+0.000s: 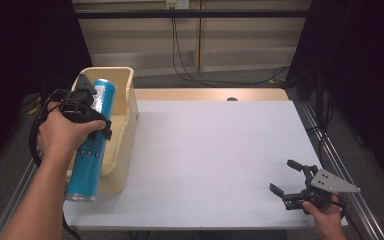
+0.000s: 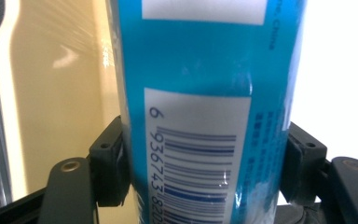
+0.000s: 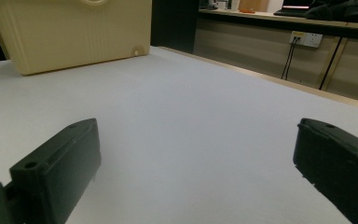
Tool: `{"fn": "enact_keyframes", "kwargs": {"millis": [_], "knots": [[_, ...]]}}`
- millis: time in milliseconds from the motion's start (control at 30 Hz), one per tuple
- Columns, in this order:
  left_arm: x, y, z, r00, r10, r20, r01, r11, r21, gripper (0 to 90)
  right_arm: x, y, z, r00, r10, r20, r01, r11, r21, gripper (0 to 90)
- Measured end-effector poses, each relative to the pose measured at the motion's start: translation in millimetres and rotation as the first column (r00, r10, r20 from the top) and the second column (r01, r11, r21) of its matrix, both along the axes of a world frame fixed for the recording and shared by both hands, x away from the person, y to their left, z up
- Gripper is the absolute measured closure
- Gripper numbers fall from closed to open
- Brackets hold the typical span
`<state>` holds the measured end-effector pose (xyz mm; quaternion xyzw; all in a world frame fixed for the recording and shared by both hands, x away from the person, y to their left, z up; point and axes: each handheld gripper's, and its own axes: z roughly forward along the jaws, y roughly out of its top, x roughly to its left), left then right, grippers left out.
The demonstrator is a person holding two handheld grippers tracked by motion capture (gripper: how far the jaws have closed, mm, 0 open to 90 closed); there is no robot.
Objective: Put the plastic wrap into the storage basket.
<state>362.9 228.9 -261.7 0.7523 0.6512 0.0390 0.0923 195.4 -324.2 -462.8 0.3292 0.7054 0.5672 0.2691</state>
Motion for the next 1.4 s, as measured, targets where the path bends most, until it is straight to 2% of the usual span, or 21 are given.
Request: {"fn": "enact_keyframes", "kwargs": {"millis": [400,600,633,800,867,1133,1267,1300,1400], "knots": [[5.4,2.4,-12.4,0.9998,-0.015,0.011,0.015,0.9996,0.025,32.0,-0.3,0.6,0.2,1.0000,0.002,0.003,-0.002,1.000,-0.004,0.2],[7.6,6.7,-19.3,0.9999,-0.007,0.008,0.007,1.0000,0.003,32.0,0.1,1.3,-0.2,1.0000,0.006,0.005,-0.006,1.000,-0.007,0.2],[7.9,6.2,-21.1,0.9999,0.007,0.010,-0.007,0.9999,0.008,32.0,0.1,1.0,0.2,0.9999,0.007,0.007,-0.007,1.000,-0.008,0.2],[8.3,5.7,-25.3,0.9999,-0.005,0.015,0.004,1.0000,0.003,32.0,-0.1,-0.1,0.4,1.0000,0.002,0.006,-0.002,1.000,-0.002,0.2],[9.0,5.1,-25.7,1.0000,-0.008,0.003,0.008,0.9999,0.007,31.9,0.1,-0.1,0.1,1.0000,0.003,0.005,-0.003,1.000,-0.006,0.2],[9.5,7.2,-27.0,0.9999,-0.016,0.000,0.016,0.9998,-0.015,31.8,-0.1,-0.6,0.3,1.0000,0.003,0.005,-0.003,1.000,-0.006,0.2],[9.0,8.0,-29.5,0.9999,-0.017,0.000,0.017,0.9998,0.004,31.7,0.0,-0.6,0.5,0.9999,0.006,0.009,-0.006,1.000,-0.008,0.2],[9.4,9.1,-29.8,0.9997,-0.021,-0.012,0.021,0.9998,0.001,31.6,-0.2,-0.6,0.4,1.0000,0.006,0.007,-0.006,1.000,-0.007,0.2],[9.4,10.4,-31.0,0.9999,-0.014,-0.008,0.014,0.9999,-0.001,30.9,-0.3,-0.6,0.5,1.0000,0.007,0.007,-0.007,1.000,-0.008,0.2]]}}
